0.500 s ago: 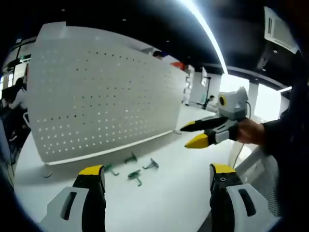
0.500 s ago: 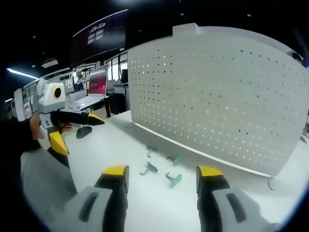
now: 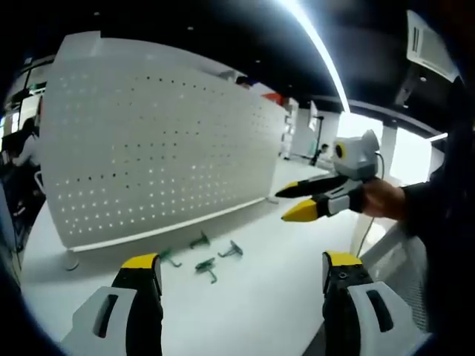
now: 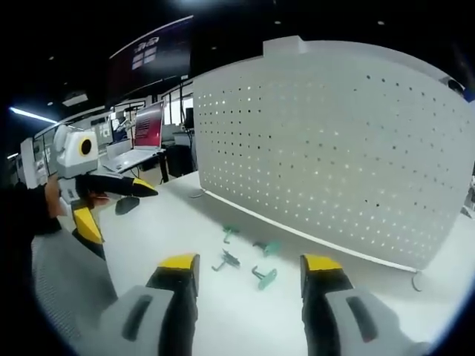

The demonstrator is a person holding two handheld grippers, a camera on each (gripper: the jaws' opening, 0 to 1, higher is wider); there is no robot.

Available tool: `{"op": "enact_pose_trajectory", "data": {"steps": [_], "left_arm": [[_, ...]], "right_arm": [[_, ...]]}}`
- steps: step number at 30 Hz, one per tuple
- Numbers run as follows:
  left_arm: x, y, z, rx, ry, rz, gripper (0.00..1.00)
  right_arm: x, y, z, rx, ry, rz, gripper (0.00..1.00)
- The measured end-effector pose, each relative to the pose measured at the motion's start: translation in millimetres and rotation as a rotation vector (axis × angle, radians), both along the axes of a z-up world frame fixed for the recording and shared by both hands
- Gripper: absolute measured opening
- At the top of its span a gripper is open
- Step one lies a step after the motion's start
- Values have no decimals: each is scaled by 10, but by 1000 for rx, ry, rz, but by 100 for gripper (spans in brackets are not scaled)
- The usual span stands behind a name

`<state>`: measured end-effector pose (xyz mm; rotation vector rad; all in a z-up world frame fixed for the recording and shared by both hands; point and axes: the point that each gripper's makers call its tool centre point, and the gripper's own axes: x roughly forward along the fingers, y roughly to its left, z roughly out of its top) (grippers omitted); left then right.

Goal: Insert the hook assembly into the mounting plate slot until the hook locks in place.

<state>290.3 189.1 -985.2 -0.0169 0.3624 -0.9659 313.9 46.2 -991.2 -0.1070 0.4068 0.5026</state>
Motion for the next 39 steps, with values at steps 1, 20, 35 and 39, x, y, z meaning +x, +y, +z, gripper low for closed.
{"op": "enact_pose_trajectory", "data": {"steps": [1, 20, 35, 39], "left_arm": [[0, 0, -8, 2, 2, 0, 91], [16, 28, -76, 25, 22, 13, 90], [13, 17, -89, 32, 25, 7, 90], [7, 15, -81, 29, 23, 5, 90]], "right_arm": [[1, 0, 2, 0, 0, 1, 53], [68, -62, -20, 6, 0, 5, 51], [96, -86, -54, -3, 10, 11, 49], [107, -78, -78, -8, 17, 14, 49]]}}
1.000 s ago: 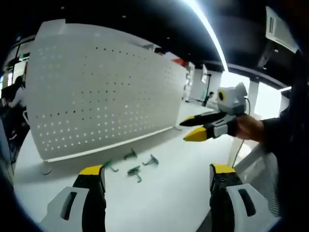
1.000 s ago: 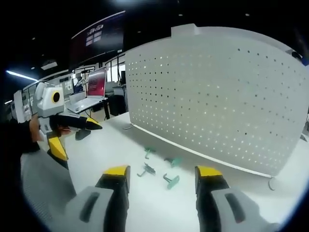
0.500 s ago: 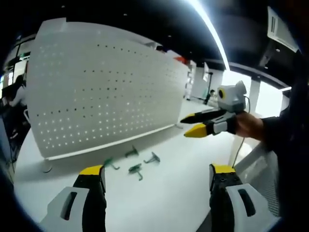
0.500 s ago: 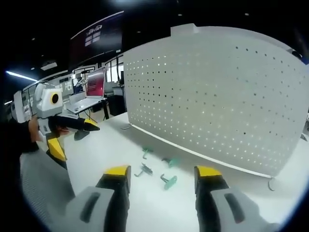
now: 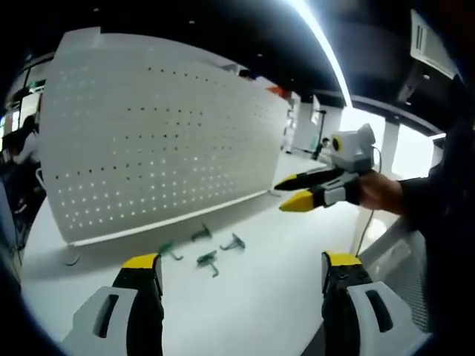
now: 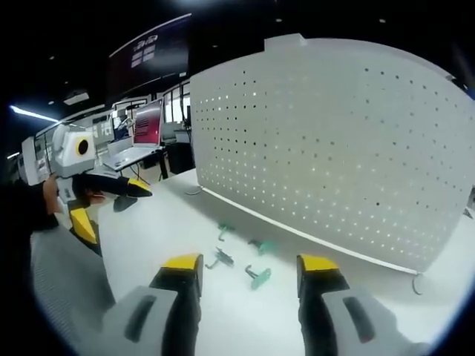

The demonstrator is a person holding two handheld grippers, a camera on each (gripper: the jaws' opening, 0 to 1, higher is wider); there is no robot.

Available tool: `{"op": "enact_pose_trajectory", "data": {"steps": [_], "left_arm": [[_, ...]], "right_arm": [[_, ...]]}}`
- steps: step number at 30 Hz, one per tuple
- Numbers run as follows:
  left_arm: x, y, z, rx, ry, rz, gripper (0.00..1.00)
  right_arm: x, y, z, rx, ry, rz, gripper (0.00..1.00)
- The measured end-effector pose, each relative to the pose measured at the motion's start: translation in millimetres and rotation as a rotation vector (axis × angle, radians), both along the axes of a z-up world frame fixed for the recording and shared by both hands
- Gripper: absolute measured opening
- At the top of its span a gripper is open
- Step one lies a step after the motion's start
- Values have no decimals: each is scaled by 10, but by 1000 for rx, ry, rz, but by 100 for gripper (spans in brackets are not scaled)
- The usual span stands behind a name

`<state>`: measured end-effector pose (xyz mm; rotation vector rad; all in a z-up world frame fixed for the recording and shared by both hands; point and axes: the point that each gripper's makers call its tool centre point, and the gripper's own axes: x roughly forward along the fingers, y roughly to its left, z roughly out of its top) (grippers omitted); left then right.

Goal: Insert the hook assembly into the mounting plate slot until the hook locks in place.

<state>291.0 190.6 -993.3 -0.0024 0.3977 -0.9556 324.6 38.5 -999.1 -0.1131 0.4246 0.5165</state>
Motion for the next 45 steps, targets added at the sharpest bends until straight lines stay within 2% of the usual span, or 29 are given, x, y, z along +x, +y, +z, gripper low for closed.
{"op": "enact_pose_trajectory", "data": {"steps": [12, 14, 16, 22, 27, 38, 45], "left_arm": [[-4, -8, -7, 0, 5, -4, 90], [-4, -7, -7, 0, 5, -4, 90], [-2, -3, -5, -2, 6, -2, 90], [4, 6, 0, -6, 5, 2, 90], [-3, -6, -18, 2, 7, -3, 90], [27, 43, -12, 1, 7, 17, 90], [34, 54, -24, 6, 11, 20, 90]], "right_arm": [[24, 63, -9, -20, 7, 34, 48], [41, 95, 6, -25, 1, 49, 46], [40, 154, 3, -23, 7, 76, 41], [91, 317, -14, -46, 2, 136, 38], [221, 455, -41, -72, -4, 194, 33], [403, 832, -342, -152, 37, 330, 24], [503, 974, -563, -190, 83, 389, 17]]}}
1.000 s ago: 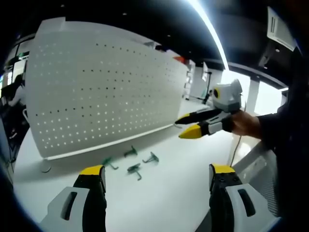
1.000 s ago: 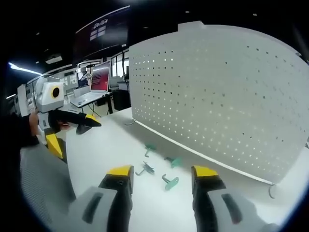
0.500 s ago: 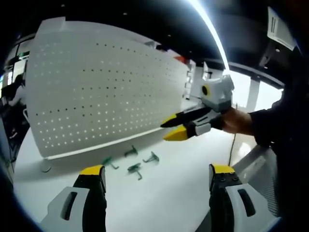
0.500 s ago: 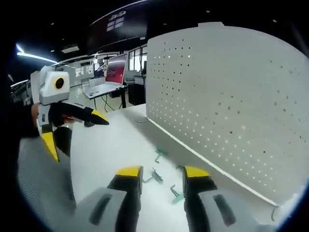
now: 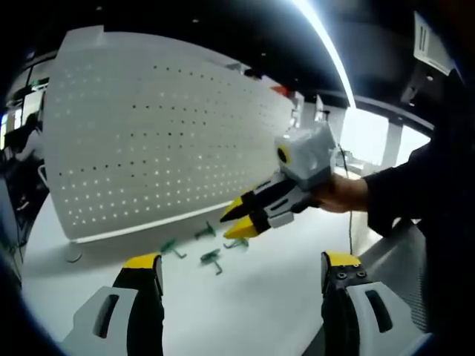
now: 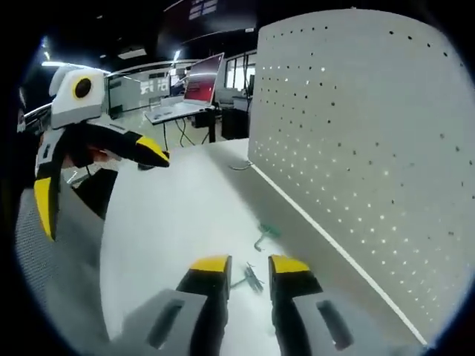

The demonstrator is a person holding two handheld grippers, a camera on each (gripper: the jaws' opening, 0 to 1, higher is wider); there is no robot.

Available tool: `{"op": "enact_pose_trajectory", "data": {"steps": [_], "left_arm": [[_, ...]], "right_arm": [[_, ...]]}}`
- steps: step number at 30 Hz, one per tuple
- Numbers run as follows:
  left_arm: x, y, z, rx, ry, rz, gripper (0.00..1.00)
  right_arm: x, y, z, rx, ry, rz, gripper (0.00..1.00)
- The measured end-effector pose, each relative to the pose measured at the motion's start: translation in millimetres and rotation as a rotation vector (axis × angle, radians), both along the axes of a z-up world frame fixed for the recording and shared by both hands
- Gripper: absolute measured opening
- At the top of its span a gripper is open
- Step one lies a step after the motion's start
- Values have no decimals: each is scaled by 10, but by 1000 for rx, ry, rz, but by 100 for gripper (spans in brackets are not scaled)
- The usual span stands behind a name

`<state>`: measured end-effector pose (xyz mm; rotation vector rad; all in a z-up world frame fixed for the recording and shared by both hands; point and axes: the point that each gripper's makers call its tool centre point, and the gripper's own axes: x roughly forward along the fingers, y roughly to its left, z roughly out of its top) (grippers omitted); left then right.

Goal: Insert the hook assembly into the mounting plate slot until the hook locks in place.

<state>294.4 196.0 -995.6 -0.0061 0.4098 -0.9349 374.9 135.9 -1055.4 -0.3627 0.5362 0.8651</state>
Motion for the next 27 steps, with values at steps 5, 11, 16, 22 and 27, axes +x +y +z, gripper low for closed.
{"op": "enact_pose_trajectory", "data": {"steps": [5, 11, 16, 22, 27], "left_arm": [[0, 0, -15, 3, 5, -1, 89], [-8, -10, -22, 3, 10, -5, 89], [-10, -12, -23, 1, 13, -5, 89], [-16, -16, -8, -2, 10, -8, 89], [-5, -5, 7, -8, 6, -5, 88]], "right_arm": [[39, 66, -116, -59, 5, 44, 15], [56, 140, -251, -119, 21, 86, 14], [63, 164, -386, -178, 53, 104, 12], [81, 179, -478, -240, 52, 135, 8], [113, 177, -513, -272, 59, 154, 8]]}}
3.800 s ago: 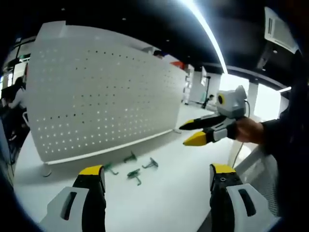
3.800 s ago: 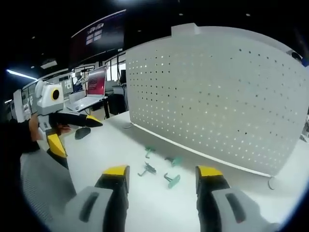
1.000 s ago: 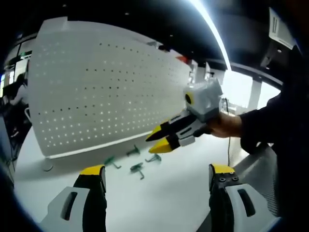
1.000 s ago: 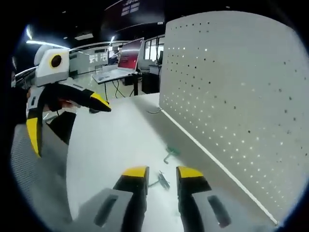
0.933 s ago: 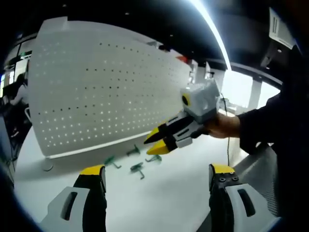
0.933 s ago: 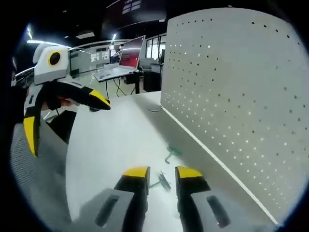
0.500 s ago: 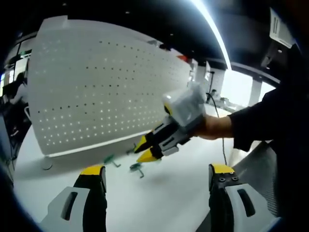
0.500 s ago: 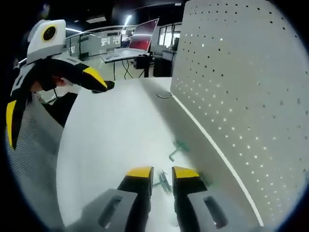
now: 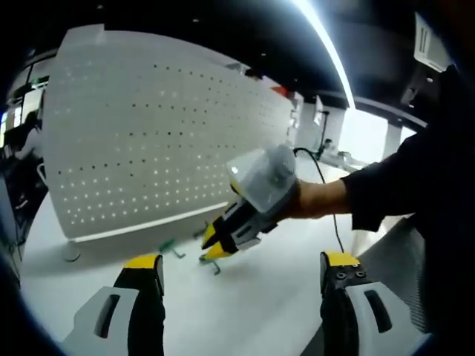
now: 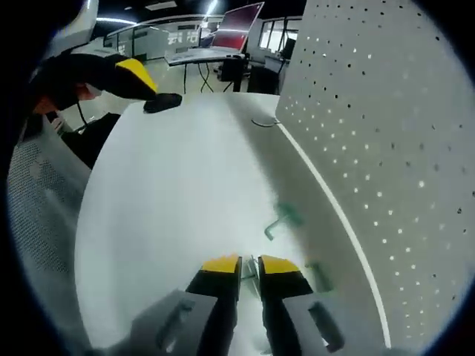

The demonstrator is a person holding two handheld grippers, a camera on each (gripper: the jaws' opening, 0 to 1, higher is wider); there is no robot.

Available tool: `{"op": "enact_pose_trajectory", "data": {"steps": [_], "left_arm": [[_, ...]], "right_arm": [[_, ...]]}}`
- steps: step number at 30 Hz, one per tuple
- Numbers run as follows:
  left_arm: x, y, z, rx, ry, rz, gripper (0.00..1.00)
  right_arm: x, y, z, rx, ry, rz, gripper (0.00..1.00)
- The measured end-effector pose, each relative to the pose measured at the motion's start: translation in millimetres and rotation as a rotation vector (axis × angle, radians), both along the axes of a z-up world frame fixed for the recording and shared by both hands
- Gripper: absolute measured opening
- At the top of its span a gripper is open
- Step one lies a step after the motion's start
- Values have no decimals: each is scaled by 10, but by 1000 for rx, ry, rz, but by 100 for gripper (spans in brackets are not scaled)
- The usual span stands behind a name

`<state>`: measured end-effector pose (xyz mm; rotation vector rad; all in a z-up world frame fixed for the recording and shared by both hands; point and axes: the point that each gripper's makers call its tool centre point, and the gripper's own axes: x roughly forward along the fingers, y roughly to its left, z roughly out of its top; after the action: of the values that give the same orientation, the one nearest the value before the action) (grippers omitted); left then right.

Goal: Insert the hook assembly into the mounting plate slot until the hook locks in place.

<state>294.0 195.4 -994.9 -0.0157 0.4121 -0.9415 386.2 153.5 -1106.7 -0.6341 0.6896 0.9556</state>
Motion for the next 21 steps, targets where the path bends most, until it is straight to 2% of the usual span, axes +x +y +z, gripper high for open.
{"op": "enact_pose_trajectory", "data": {"steps": [9, 21], "left_arm": [[-2, -3, 0, 0, 0, 0, 88], [3, 1, -12, 9, 0, 5, 88]], "right_arm": [[6, -10, -137, -89, 3, 67, 3], [22, 7, -164, -151, -11, 130, 1]]}}
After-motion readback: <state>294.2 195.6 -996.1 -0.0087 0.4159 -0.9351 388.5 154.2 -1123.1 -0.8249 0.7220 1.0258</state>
